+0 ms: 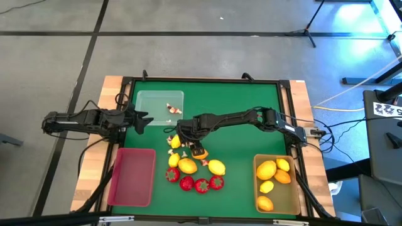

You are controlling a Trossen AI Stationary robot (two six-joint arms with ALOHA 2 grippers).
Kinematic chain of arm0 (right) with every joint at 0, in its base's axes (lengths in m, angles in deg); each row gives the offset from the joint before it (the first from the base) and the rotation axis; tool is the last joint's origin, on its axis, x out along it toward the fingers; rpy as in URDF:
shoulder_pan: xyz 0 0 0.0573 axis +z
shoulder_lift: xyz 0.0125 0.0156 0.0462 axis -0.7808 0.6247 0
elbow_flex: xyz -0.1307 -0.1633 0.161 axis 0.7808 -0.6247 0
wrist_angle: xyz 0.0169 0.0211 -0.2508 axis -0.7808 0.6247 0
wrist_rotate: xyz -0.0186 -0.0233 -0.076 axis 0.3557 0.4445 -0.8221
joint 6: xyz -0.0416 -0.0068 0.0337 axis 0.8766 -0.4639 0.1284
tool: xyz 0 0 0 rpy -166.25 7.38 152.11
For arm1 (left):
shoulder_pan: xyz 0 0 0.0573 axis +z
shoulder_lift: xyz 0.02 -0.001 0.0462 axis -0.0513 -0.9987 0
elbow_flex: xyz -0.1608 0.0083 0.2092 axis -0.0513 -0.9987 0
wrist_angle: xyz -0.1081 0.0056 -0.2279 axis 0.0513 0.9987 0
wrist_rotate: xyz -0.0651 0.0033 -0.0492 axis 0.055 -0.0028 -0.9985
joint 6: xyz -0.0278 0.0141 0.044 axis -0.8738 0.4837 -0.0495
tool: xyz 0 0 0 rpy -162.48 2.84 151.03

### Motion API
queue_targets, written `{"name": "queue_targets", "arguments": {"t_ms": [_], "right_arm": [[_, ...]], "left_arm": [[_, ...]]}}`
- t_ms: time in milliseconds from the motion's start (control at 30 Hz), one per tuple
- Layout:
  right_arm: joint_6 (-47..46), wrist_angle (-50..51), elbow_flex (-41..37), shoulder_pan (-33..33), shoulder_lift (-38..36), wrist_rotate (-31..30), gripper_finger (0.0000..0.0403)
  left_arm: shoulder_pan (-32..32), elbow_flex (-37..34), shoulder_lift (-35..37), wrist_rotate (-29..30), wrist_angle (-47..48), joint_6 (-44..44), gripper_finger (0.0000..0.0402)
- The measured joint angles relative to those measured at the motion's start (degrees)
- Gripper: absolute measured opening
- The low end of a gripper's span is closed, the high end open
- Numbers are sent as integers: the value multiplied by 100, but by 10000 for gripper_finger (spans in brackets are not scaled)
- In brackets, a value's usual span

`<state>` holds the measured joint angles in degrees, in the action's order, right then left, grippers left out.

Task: Sort produce into baskets
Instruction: Put the red mushroom into the transparent bin

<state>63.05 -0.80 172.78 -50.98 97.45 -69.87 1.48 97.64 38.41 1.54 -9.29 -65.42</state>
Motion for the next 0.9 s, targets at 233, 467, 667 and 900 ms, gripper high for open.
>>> {"name": "queue_targets", "arguments": {"t_ms": [233,467,667,900], "right_arm": [[15,-9,-2,0,105,51,253],[17,-8,7,0,186,38,250],[17,95,9,0,186,-2,185],[15,117,9,-1,186,-14,43]], "left_arm": [[-1,0,0,0,0,4,279],[-1,0,2,0,5,11,279],[0,0,2,0,7,9,279],[1,0,2,0,2,7,279]]}}
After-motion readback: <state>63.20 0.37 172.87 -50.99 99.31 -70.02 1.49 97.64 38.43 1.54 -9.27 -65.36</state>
